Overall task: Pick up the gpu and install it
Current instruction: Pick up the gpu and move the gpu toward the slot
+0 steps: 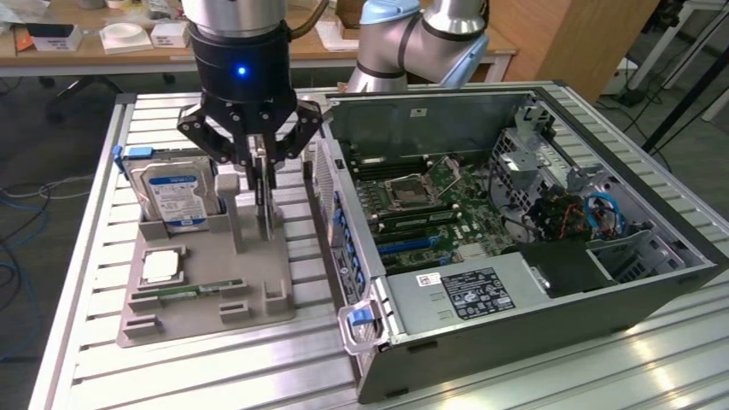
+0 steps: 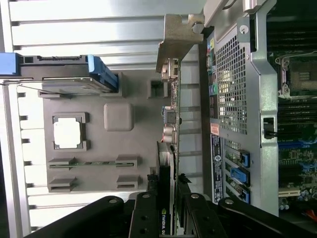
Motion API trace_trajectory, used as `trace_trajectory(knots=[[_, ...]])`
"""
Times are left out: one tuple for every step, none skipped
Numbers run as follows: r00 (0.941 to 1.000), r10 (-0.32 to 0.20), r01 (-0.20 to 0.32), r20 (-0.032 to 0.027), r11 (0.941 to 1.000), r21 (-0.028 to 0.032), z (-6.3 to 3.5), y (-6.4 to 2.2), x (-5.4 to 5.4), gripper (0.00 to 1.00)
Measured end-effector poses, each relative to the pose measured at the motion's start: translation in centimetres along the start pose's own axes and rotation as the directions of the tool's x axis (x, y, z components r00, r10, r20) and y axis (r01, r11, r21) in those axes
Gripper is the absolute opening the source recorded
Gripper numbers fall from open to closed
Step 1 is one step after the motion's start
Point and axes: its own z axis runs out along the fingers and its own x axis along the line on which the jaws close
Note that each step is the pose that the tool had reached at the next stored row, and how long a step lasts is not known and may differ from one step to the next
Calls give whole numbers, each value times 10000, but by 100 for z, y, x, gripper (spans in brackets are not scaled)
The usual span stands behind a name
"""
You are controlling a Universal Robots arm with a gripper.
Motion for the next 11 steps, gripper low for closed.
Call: trace_trajectory(knots=[[10000, 0, 0, 0, 10000, 0, -14, 0, 0, 26], [10000, 0, 0, 0, 10000, 0, -30, 1, -1, 26], [10000, 0, 0, 1, 10000, 0, -48, 1, -1, 26], [10000, 0, 0, 1, 10000, 0, -71, 1, -2, 26], [10000, 0, 0, 2, 10000, -1, -93, 2, -2, 26], [10000, 0, 0, 2, 10000, 0, -116, 2, -3, 26], [10000, 0, 0, 3, 10000, -1, -139, 3, -3, 26], [10000, 0, 0, 3, 10000, -1, -164, 3, -4, 26], [10000, 0, 0, 2, 10000, 0, -190, 3, -5, 26], [10000, 0, 0, 3, 10000, 0, -218, 4, -6, 26], [10000, 0, 0, 3, 10000, 0, -247, 4, -6, 26]])
